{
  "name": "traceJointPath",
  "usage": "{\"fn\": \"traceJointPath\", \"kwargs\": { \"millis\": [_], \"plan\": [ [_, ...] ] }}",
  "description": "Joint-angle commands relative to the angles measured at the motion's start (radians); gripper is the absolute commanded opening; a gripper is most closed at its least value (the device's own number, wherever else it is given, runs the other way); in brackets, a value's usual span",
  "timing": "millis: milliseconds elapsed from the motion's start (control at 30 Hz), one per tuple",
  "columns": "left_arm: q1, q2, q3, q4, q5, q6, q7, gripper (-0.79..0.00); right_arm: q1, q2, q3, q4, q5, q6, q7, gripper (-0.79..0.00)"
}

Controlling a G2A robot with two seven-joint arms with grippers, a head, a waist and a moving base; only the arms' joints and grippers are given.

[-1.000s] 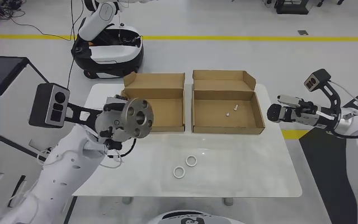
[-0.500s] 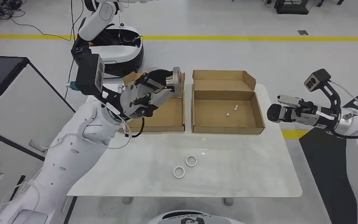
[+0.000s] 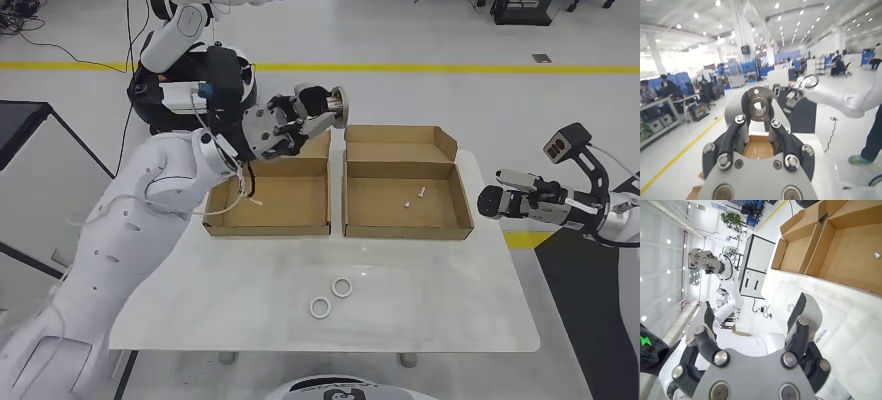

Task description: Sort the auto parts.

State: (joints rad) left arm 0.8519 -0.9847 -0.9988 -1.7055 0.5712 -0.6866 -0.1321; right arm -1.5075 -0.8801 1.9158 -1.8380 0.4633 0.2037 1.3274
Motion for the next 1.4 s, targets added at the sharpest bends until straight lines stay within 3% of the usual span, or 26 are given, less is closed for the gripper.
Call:
{"fn": "traceJointPath", "kwargs": {
  "millis": [0,300,500,900,1367],
  "plan": [
    [0.005,-0.001,0.003,0.008,-0.02,0.021,-0.04,-0.785,0.0,0.0,0.0,0.0,0.0,0.0,0.0,0.0],
    [0.028,0.002,0.033,0.021,0.096,0.126,-0.301,-0.785,0.0,0.0,0.0,0.0,0.0,0.0,0.0,0.0],
    [-0.009,-0.008,0.072,0.058,0.159,0.169,-0.428,-0.785,0.0,0.0,0.0,0.0,0.0,0.0,0.0,0.0],
    [-0.16,-0.078,0.232,0.294,0.238,0.232,-0.507,-0.785,0.0,0.0,0.0,0.0,0.0,0.0,0.0,0.0],
    [-0.194,-0.147,0.386,0.539,0.328,0.186,-0.573,-0.785,0.0,0.0,0.0,0.0,0.0,0.0,0.0,0.0]
  ]
}}
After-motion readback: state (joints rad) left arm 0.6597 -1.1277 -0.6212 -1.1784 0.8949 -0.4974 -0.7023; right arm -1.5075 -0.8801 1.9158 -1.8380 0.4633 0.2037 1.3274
